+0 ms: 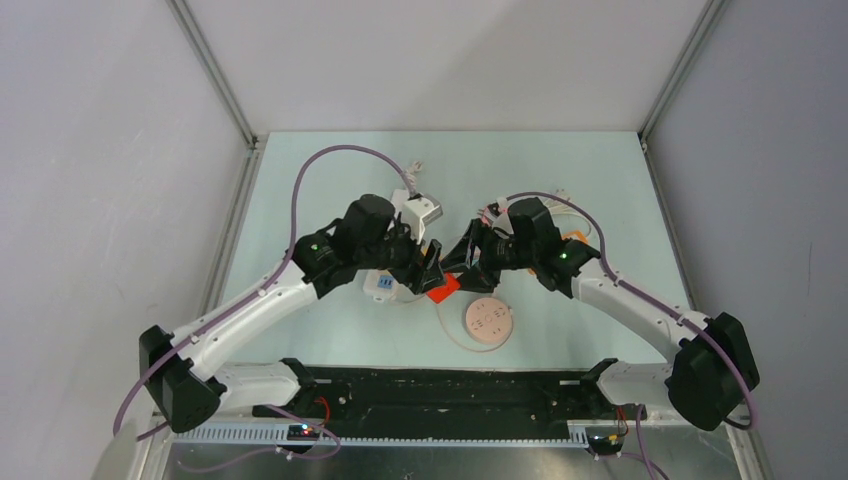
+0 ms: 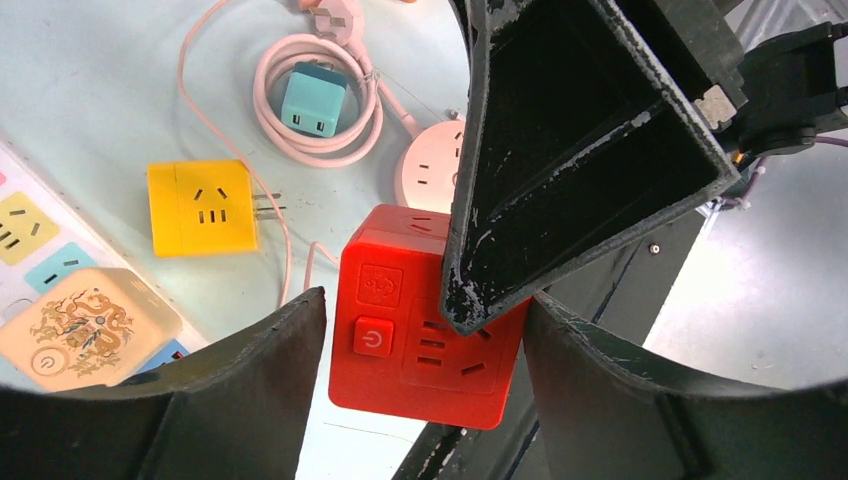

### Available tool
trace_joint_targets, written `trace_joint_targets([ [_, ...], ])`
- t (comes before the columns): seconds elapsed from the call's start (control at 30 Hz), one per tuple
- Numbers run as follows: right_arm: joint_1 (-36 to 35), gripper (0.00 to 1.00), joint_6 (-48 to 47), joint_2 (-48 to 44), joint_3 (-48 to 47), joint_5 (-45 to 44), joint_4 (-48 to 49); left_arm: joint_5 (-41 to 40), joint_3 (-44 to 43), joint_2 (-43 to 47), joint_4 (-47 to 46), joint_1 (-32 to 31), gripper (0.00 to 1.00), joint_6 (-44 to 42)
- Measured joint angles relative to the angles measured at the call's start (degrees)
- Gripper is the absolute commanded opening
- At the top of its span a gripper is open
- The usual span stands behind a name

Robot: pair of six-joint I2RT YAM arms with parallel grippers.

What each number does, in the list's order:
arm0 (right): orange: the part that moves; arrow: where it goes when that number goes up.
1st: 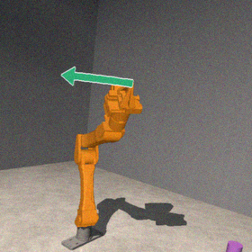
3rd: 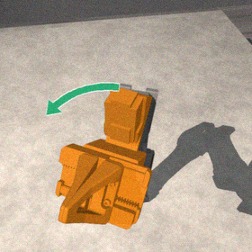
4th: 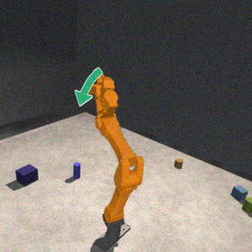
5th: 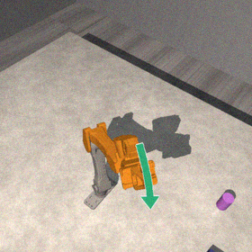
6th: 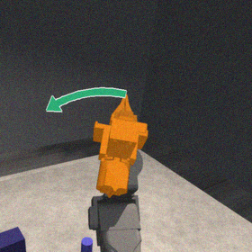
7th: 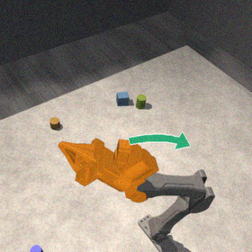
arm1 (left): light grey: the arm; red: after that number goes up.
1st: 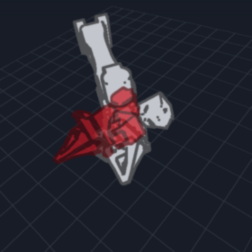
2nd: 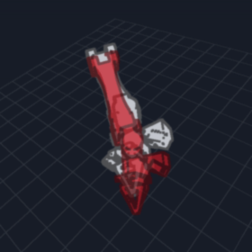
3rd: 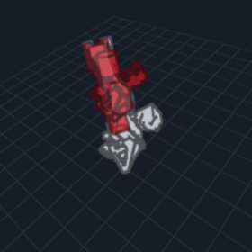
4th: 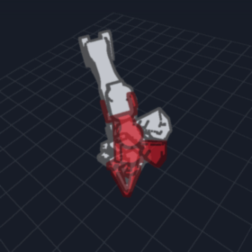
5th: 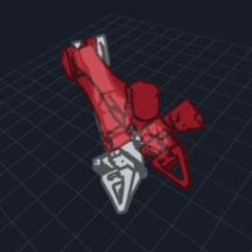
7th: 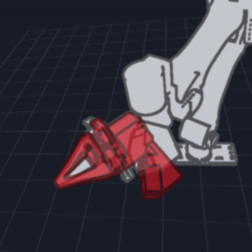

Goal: Insert the plug

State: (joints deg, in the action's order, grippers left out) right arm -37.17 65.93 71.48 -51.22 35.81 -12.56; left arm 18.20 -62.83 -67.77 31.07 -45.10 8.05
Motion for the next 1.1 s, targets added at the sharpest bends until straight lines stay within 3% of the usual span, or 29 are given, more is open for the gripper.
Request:
trace_joint_targets([
  [0.17, -0.1, 0.28, 0.0, 0.4, 0.0, 0.0, 0.0, 0.2, 0.0, -1.2, 0.1, 0.0, 0.77, -0.1],
  [0.27, -0.2, 0.28, -0.1, 0.6, 0.0, 0.0, 0.0, 0.5, 0.0, -1.8, 0.3, 0.0, 0.69, -0.2],
  [0.47, -0.2, 0.31, -0.4, 1.5, 0.0, 0.0, 0.0, 1.2, 0.0, -2.5, 0.7, -0.2, 0.39, -0.8],
  [0.6, -0.2, 0.47, -0.5, 1.5, 0.0, 0.0, 0.0, 1.4, -0.1, -2.6, 0.9, -0.2, 0.09, -1.0],
  [0.63, -0.2, 0.56, -0.5, 1.5, 0.0, 0.0, 0.0, 1.5, -0.2, -2.7, 1.0, -0.2, 0.02, -1.0],
  [0.83, 0.3, 0.96, -0.2, 1.5, 0.0, 0.1, 0.5, 1.0, -0.5, -3.3, 1.6, -0.2, 0.00, -1.0],
  [1.1, 4.8, 0.99, -3.7, -4.2, -0.2, -1.3, -0.4, -4.1, -0.5, -3.7, 3.8, 0.8, 0.00, -0.9],
])
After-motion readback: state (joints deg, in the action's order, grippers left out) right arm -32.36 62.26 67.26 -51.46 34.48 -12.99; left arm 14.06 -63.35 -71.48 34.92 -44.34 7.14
